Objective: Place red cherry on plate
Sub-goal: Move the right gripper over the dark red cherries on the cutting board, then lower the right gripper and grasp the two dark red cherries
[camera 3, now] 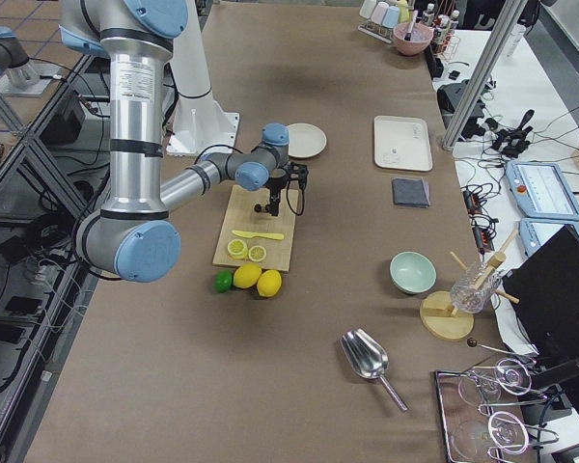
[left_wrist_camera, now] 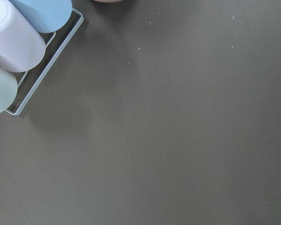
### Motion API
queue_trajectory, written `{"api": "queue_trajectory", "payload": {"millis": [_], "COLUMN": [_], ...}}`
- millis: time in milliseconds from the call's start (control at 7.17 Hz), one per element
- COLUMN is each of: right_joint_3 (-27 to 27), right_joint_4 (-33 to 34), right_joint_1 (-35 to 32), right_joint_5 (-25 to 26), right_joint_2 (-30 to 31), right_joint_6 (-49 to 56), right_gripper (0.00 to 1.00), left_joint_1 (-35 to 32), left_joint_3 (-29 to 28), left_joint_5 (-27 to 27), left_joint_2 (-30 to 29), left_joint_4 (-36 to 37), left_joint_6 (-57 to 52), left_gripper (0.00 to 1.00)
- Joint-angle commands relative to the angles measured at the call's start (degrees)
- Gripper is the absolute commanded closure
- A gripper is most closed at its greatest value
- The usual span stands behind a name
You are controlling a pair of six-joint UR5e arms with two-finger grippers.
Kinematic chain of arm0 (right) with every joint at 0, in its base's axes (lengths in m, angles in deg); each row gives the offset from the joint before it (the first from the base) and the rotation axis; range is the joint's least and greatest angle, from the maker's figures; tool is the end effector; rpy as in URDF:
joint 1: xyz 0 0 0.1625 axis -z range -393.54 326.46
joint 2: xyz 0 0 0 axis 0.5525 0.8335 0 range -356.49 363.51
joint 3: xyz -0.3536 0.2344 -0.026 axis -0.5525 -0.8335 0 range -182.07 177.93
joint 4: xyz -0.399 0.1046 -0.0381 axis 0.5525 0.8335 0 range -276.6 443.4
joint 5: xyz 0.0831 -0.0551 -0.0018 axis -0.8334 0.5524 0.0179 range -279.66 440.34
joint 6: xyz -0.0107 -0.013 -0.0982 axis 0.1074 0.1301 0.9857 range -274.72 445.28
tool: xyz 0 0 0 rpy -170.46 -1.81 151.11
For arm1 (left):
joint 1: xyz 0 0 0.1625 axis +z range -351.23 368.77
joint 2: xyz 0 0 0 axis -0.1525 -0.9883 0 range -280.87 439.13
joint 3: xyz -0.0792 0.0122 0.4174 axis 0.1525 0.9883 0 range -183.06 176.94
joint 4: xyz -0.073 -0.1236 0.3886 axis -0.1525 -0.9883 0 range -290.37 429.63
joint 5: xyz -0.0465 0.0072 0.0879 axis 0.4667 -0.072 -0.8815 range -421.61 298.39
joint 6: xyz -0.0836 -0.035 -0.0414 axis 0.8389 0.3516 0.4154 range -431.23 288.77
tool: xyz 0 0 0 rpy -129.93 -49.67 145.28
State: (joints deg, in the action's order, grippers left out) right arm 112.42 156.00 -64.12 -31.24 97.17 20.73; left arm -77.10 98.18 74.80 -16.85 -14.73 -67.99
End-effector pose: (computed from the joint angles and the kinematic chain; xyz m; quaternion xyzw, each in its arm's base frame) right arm -0.3599 -0.3249 0.4583 -0.0052 -0.3670 -0.0196 0.9300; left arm -0.0227 -0.5334 0.5163 0.0674 0.3972 0.0469 0.9141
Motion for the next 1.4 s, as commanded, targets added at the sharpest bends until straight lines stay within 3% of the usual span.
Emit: {"api": "queue_trajectory", "payload": {"millis": [0, 140, 279, 419, 558, 698, 837, 1256], "right_joint_3": [-0.06, 0.03, 0.12, 0.56, 0.56, 0.65, 1.08, 1.52], "right_joint_4": [0.00, 0.00, 0.00, 0.00, 0.00, -0.09, 0.00, 0.00], "right_joint_1": [2.28, 3.15, 4.29, 4.30, 4.22, 3.70, 2.99, -0.17], "right_joint_5": [0.93, 1.10, 2.41, 2.25, 2.34, 2.25, 1.99, 1.90], "right_joint_2": [0.90, 0.82, 0.73, 0.64, 0.64, 0.73, 0.73, 0.03], "right_joint_6": [-0.31, -2.05, -2.68, -2.68, -2.59, -2.42, -2.33, -2.07], "right_gripper": [0.00, 0.00, 0.12, 0.52, 0.79, 0.92, 1.00, 1.00], "left_joint_1": [0.09, 0.09, 0.09, 0.09, 0.18, 0.18, 0.18, 0.18], "left_joint_3": [0.18, 0.27, 0.36, 0.36, 0.36, 0.36, 0.36, 0.45], "left_joint_5": [0.00, 0.00, -0.09, 0.00, 0.00, 0.00, 0.00, 0.00], "left_joint_2": [0.00, 0.00, 0.61, 1.31, 1.58, 1.67, 1.67, 1.67], "left_joint_4": [-0.11, -0.11, -0.54, -2.02, -2.73, -2.83, -2.83, -2.83], "left_joint_6": [0.02, 0.02, -0.07, 0.01, 0.19, 0.10, 0.10, 0.10], "left_gripper": [0.02, 0.02, 0.02, 0.02, 0.02, 0.02, 0.02, 0.02]}}
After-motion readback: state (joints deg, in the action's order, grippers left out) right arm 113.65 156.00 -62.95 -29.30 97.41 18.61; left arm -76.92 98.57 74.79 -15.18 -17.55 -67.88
